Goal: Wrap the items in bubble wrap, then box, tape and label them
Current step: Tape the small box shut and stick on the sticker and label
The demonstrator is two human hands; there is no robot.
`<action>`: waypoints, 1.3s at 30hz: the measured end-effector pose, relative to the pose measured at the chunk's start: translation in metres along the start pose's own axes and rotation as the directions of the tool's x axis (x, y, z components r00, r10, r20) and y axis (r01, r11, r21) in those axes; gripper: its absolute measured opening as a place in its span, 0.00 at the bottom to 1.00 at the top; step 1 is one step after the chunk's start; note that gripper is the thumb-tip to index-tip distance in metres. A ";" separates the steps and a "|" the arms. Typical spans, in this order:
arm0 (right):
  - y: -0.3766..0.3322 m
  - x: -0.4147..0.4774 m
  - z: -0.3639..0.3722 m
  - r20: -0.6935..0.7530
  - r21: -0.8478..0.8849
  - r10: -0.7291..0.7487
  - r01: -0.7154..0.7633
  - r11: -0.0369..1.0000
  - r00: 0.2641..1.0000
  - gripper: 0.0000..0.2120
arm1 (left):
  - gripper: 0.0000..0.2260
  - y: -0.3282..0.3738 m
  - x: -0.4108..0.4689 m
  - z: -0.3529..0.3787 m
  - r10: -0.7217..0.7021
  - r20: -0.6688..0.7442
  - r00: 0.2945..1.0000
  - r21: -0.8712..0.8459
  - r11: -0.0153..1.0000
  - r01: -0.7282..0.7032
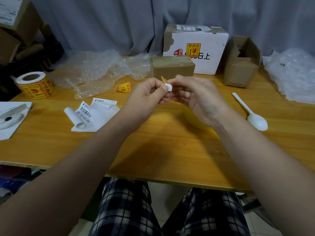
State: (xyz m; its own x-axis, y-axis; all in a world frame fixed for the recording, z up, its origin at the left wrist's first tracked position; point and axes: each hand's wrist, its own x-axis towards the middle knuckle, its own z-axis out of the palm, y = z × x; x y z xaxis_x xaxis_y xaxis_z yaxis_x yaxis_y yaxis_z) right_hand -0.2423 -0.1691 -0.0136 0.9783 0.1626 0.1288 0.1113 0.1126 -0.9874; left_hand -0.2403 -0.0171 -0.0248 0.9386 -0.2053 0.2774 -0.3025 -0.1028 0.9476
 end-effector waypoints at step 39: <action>0.008 0.012 0.003 -0.054 0.210 0.231 -0.215 0.954 0.971 0.04 | 0.08 -0.012 0.010 -0.008 -0.037 0.074 0.997 -0.017 0.999 0.039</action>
State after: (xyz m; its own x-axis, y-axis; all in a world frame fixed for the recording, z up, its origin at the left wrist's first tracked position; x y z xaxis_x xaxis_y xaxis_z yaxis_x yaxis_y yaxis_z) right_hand -0.2304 -0.1629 -0.0201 0.9855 0.1305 -0.1080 -0.1409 0.2778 -0.9502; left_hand -0.2257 -0.0103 -0.0316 0.9344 -0.2726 0.2295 -0.2633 -0.0943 0.9601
